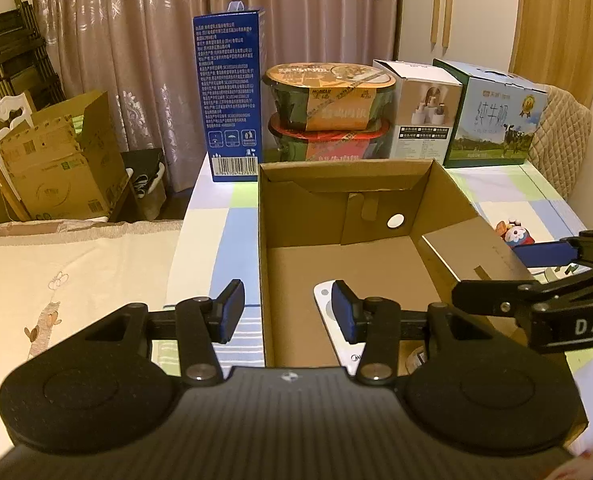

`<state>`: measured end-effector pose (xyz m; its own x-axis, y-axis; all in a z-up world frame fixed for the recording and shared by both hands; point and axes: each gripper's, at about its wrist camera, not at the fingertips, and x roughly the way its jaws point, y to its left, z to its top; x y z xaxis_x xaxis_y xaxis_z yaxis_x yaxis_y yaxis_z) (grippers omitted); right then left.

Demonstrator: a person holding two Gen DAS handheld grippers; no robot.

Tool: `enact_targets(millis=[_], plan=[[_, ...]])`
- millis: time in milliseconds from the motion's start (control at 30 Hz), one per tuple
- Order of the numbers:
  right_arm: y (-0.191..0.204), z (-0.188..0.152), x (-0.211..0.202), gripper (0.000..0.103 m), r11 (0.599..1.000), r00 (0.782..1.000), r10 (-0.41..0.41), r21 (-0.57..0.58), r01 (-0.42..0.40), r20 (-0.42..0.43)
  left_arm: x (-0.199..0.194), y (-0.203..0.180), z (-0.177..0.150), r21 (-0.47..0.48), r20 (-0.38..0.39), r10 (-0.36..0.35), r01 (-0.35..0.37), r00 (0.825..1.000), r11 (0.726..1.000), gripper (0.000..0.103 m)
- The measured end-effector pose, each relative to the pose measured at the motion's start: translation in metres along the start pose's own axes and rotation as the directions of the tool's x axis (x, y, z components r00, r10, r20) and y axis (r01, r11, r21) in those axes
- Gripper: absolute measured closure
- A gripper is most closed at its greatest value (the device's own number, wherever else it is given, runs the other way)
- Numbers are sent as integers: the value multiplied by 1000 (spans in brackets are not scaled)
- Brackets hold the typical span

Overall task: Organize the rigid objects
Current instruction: 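Open the left tool to drop the remote while the right tool drops the router into the box, then move both tools back over the plug adapter and clear cup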

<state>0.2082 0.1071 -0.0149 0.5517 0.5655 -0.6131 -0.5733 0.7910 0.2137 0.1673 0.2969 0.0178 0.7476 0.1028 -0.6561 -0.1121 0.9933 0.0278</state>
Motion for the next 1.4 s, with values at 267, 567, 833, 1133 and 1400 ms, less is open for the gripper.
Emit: enact_targets(millis=[267, 567, 833, 1133, 1400], plan=[[0, 5, 17, 18, 1000, 1000, -21, -2, 21, -6, 1, 1, -3, -1, 10, 0, 0, 1000, 1000, 61], [1, 6, 29, 18, 996, 996, -85, -37, 85, 8, 5, 2, -8, -6, 1, -11, 11, 1000, 1000, 61], [-7, 4, 31, 18, 996, 997, -81, -43, 81, 18, 2, 1, -10, -5, 5, -12, 12, 1000, 1000, 61], [-13, -1, -6, 17, 996, 994, -86, -14, 87, 67, -17, -7, -13, -8, 12, -13, 13, 1000, 1000, 61], [-18, -19, -56, 17, 997, 993, -76, 29, 74, 93, -47, -19, -17, -12, 25, -9, 10, 1000, 1000, 57]])
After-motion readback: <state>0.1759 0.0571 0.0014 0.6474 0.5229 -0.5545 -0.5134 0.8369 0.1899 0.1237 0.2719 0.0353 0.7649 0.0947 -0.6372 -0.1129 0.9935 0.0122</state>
